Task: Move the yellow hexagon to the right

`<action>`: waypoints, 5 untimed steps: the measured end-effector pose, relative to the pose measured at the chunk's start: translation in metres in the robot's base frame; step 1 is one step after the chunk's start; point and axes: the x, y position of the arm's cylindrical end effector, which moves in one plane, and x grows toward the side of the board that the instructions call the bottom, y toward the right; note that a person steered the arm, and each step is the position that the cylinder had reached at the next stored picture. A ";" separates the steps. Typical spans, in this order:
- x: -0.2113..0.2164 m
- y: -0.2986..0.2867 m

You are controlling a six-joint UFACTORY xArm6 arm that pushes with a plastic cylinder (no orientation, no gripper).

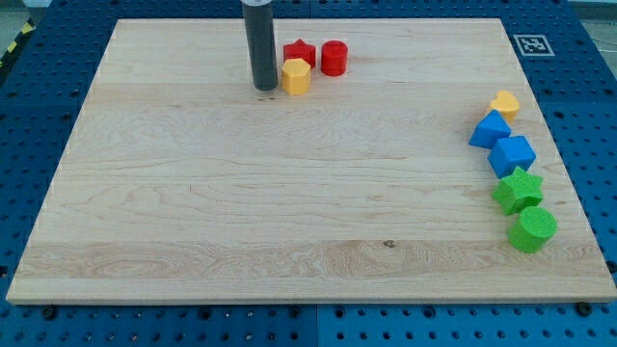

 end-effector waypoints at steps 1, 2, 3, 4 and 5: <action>0.000 0.015; 0.000 0.047; 0.000 0.053; 0.000 0.075; 0.000 0.101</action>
